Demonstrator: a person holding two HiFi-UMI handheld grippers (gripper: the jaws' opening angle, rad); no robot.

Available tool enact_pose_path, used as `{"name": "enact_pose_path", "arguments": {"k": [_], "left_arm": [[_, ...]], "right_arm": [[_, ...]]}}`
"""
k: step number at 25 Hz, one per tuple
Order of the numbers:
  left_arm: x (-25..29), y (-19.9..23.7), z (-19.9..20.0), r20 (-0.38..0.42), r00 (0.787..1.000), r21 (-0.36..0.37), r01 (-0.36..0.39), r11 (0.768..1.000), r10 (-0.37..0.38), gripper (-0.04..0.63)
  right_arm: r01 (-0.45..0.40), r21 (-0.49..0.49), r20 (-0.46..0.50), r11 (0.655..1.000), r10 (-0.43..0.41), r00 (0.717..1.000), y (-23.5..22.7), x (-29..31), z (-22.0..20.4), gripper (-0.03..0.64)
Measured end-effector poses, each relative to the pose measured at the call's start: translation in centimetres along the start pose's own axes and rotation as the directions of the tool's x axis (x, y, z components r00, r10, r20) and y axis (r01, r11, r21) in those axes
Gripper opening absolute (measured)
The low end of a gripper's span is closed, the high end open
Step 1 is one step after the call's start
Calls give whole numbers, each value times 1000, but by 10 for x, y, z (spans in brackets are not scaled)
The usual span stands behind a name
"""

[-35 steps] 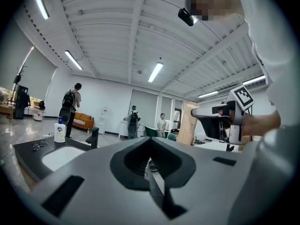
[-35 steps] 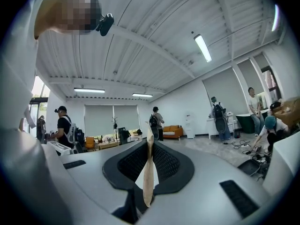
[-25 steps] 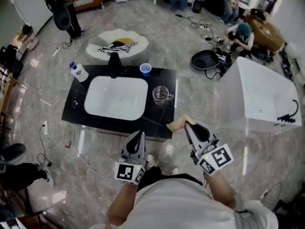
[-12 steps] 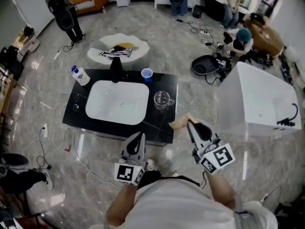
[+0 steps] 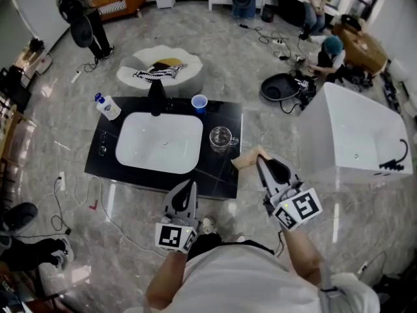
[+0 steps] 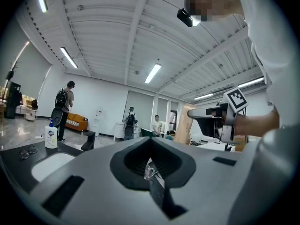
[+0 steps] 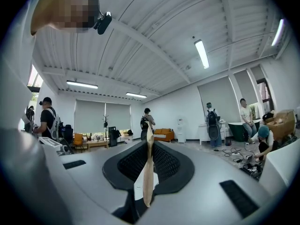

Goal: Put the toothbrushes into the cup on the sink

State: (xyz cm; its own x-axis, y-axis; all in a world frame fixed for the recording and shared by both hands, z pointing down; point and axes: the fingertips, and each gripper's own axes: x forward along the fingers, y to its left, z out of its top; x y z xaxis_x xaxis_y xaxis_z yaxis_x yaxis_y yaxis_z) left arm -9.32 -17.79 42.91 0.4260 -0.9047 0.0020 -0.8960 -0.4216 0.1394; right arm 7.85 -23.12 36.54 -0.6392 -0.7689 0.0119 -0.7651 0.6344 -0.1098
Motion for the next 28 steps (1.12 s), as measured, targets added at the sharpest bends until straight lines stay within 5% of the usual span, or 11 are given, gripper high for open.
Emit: {"name": "enact_pose_path", "arguments": {"k": [28], "left_arm": [[5,33,-16,-40,999,-40,-23,999,22,2]], "right_arm": [[31,-9,-9,999,-31,999,-36,73,-13,58]]}}
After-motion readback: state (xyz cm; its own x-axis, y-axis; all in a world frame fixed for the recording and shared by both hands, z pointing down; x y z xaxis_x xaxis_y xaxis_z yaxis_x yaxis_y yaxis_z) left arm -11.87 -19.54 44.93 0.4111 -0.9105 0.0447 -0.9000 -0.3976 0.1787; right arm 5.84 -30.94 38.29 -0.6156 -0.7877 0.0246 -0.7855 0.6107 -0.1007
